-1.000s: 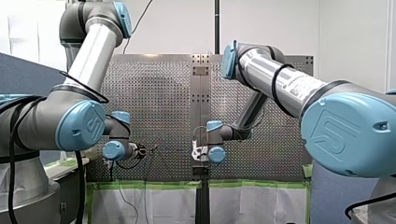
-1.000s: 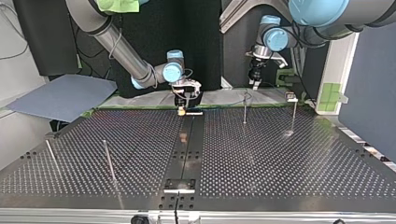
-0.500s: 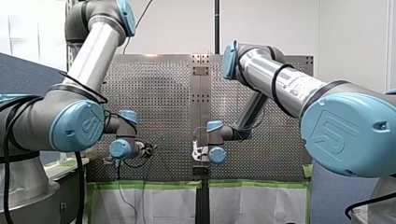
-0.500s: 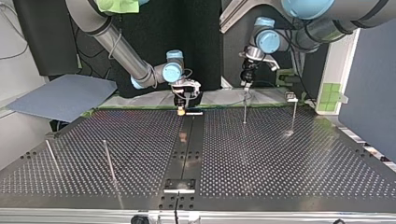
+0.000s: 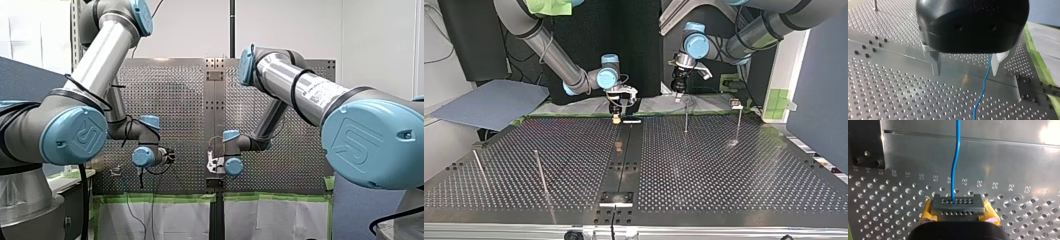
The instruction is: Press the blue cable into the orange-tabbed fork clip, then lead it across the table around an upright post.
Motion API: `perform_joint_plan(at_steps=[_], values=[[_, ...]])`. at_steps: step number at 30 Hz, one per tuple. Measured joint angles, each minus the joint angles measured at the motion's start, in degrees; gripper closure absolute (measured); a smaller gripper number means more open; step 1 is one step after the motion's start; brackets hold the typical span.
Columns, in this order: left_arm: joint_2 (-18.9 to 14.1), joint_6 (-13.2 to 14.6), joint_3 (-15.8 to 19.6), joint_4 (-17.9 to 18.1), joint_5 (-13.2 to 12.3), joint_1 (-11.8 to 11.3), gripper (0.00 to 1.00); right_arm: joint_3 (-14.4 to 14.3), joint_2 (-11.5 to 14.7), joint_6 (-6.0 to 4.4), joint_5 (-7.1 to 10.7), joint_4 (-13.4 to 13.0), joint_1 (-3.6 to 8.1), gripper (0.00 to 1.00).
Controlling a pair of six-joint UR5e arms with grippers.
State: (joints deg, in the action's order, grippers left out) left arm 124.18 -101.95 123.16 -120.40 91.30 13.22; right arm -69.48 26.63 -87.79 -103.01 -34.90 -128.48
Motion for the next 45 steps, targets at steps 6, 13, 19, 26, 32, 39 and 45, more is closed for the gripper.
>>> perform_joint_plan(at_steps=[6, 13, 19, 26, 32, 39, 45], values=[[0.1, 0.2, -1.4, -0.6, 2.9, 2.3, 0.00, 0.0, 0.0, -0.14, 0.00, 0.0, 0.02, 1.00], [0.3, 1.3, -3.2, -2.1, 6.7, 2.8, 0.00, 0.0, -0.1, -0.20, 0.00, 0.0, 0.02, 1.00], [2.1, 2.1, -4.4, -2.8, 9.7, 2.8, 0.00, 0.0, -0.1, -0.21, 0.00, 0.0, 0.04, 1.00], [5.5, 3.7, -7.6, -1.9, 11.6, 2.9, 0.00, 0.0, -0.1, -0.21, 0.13, 0.1, 0.03, 1.00], [8.4, 3.6, -10.4, -3.1, 12.5, 3.0, 0.00, 0.0, -0.1, -0.21, 0.17, 0.2, 0.03, 1.00], [10.9, 4.0, -13.1, -4.5, 13.7, 3.2, 0.00, 0.0, -0.1, -0.21, 0.17, 0.1, 0.02, 1.00], [11.2, 4.2, -15.0, -5.6, 14.2, 3.3, 0.00, 0.0, -0.1, -0.21, 0.17, 0.1, 0.02, 1.00]])
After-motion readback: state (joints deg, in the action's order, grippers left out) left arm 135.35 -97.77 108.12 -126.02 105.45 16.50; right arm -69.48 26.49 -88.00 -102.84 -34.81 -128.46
